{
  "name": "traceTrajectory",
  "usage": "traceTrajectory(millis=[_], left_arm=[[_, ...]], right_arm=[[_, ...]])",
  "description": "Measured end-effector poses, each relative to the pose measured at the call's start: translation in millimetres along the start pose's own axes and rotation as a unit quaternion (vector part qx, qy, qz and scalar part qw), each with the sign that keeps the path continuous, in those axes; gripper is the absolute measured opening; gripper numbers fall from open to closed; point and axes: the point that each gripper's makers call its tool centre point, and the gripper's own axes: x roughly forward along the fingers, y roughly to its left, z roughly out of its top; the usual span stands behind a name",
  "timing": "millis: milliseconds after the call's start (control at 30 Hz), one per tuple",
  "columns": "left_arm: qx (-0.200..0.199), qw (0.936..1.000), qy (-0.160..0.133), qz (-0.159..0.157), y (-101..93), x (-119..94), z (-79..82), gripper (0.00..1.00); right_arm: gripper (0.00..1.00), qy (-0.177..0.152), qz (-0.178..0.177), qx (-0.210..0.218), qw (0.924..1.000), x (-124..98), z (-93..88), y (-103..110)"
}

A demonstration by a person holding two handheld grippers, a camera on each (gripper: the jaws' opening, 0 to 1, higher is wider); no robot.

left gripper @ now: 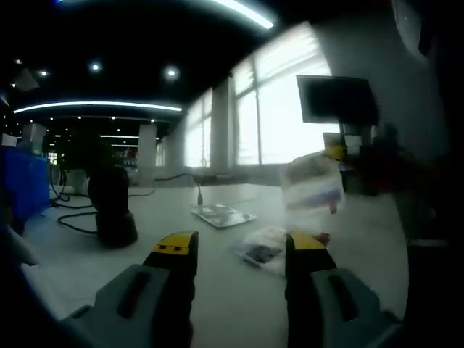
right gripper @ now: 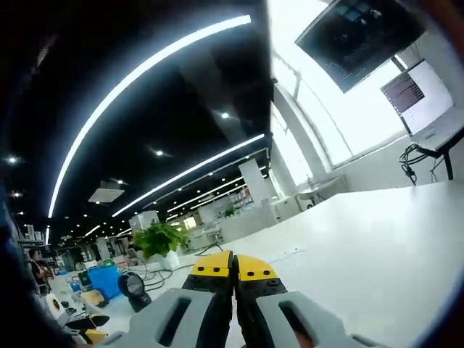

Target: Clip sheet goods on table flip sheet goods clip sheet goods scan sheet goods put sheet goods back to table

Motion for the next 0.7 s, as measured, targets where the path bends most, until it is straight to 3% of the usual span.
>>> traceTrajectory(millis=[367,500,700], left_arm=[[0.0,1.0,0.0,0.0,-0.1,0,0.6,0.41],[0.002,1.0,0.001,-0.001,-0.5,0,0.2,0.41],[0.001,1.0,0.0,0.0,0.6,0,0.3,0.41]], right_arm=[[0.0,-0.011,-0.048,0.029,0.9984,-4,-0.7,-29],[0.0,-0.015,-0.069,0.083,0.994,-4,-4.9,-44],[0.0,-0.007,-0.093,0.121,0.9882,-7,-19.0,-64]])
